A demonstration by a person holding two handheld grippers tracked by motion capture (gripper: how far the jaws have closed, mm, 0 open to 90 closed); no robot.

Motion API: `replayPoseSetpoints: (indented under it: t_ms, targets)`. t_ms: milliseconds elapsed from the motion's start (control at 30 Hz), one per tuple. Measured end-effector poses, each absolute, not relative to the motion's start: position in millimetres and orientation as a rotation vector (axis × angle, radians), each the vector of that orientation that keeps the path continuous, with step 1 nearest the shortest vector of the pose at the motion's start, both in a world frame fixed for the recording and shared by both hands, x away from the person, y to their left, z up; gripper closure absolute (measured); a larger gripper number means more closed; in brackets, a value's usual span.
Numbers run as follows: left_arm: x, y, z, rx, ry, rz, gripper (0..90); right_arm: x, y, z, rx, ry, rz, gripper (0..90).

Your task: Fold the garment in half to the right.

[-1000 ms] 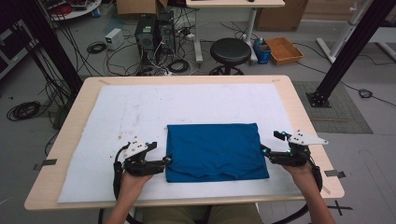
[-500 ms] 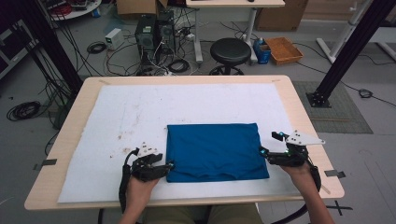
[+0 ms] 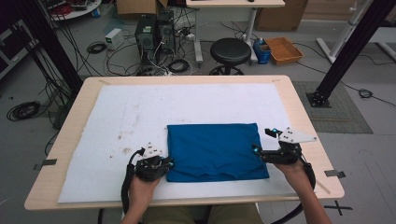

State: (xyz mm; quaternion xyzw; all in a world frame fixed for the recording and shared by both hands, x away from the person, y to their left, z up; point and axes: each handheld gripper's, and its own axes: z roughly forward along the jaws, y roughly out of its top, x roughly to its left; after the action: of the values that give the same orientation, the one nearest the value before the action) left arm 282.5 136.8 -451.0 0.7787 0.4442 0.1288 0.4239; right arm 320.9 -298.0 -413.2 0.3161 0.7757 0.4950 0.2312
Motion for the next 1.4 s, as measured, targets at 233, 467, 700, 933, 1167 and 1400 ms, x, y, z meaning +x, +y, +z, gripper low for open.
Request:
replayPoseSetpoints:
  t_ms: [233,467,700,933,1167,1400]
  targets:
    - [283.9,141.3,-449.6,1.929,1.116,0.279,84.4,331.1,-269.0,-401.2,0.818,2.16,1.375,18.9]
    - [283.4,141.8,-448.2,1.907,1.159,0.225,84.5,371.7,-208.0,-380.7,0.772,2.27,1.387,18.9]
    - [283.7,142.4,-448.4,1.892,1.206,0.183,84.5,405.2,-144.2,-381.3,0.761,2.39,1.299,18.9]
    - [283.3,143.6,-449.0,1.893,1.201,0.177,84.5,431.8,-63.3,-408.2,0.731,2.534,1.135,25.7]
    - [283.8,144.3,-449.9,1.897,1.192,0.175,84.5,442.8,-22.6,-423.3,0.702,2.582,0.979,38.8]
    - [286.3,148.7,-450.6,1.878,1.193,0.134,84.6,447.7,-5.1,-436.8,0.631,2.685,0.958,75.3]
